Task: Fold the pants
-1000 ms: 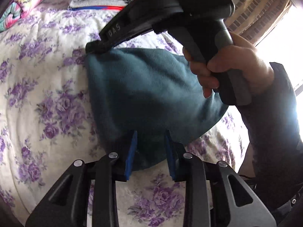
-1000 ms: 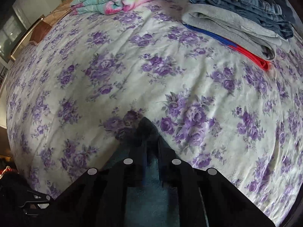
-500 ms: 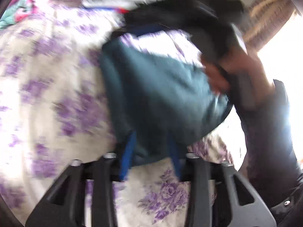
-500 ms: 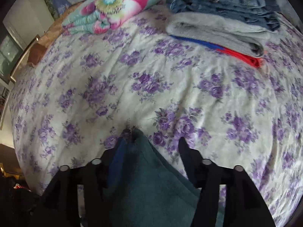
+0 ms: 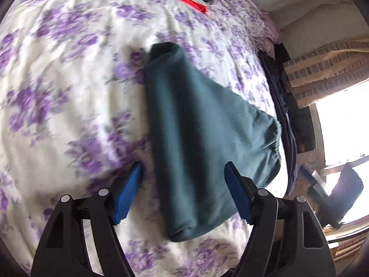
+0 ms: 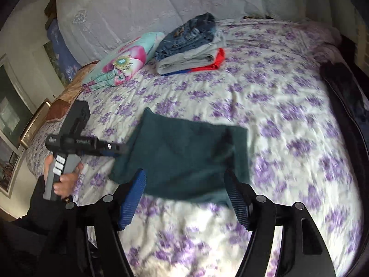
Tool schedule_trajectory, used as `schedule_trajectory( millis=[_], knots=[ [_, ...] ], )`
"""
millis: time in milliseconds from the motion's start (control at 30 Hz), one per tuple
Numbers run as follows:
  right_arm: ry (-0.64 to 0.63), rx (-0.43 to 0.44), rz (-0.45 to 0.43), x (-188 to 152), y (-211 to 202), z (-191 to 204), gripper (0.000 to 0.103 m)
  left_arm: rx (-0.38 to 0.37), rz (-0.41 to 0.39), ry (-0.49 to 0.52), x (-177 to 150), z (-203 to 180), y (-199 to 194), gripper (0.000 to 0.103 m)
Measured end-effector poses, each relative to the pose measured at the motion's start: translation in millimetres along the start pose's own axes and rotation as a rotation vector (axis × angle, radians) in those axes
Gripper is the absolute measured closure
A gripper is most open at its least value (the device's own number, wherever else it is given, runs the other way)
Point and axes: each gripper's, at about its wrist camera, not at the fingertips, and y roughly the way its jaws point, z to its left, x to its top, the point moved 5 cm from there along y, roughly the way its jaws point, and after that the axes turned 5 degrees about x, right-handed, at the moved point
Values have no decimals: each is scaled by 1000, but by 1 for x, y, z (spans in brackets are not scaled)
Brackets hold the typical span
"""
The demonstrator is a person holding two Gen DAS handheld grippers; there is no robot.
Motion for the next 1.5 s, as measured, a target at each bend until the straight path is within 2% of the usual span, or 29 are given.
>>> schedule_trajectory(
  millis=[133,300,367,500,700,767,833,900,1000,1033,1067,1100,1133,1167,1233,1333,1500],
  knots=[
    [184,-50,-34,-48,0,-37,30,59,21,54,4,-21,21,24],
    [273,-84,-17,-59,13,-57,30,74,19,102,4,-23,27,25],
    [290,-31,-20,-53,18,-55,29,76,13,118,3,-23,28,25],
    [347,133,8,-31,41,-50,26,77,-8,143,0,-23,27,23],
    [453,165,116,-1,85,-71,25,33,-23,157,-1,-25,27,16],
    [474,209,160,3,100,-73,21,-4,-24,144,1,-22,26,14],
    [488,262,169,10,110,-72,11,-49,-19,120,4,-19,25,14],
    [470,322,182,19,122,-65,9,-78,-16,102,8,-18,25,13],
    [441,355,192,32,138,-55,7,-93,-13,90,13,-20,27,13],
    [421,348,191,37,141,-52,10,-95,-16,90,13,-21,28,15],
    [400,329,188,40,143,-49,15,-87,-23,90,12,-20,27,23],
    [369,293,192,41,143,-47,43,-62,-34,94,11,-19,26,30],
    [359,279,196,40,144,-48,71,-38,-42,99,10,-17,25,45],
    [375,308,194,39,143,-47,72,-22,-46,97,9,-14,24,63],
    [350,283,186,39,140,-47,73,-44,-27,76,10,-9,25,76],
    [286,229,179,45,135,-36,74,-14,-34,77,9,-11,24,79],
    [184,226,145,69,112,-10,76,20,-87,93,8,-22,1,82]
  ],
)
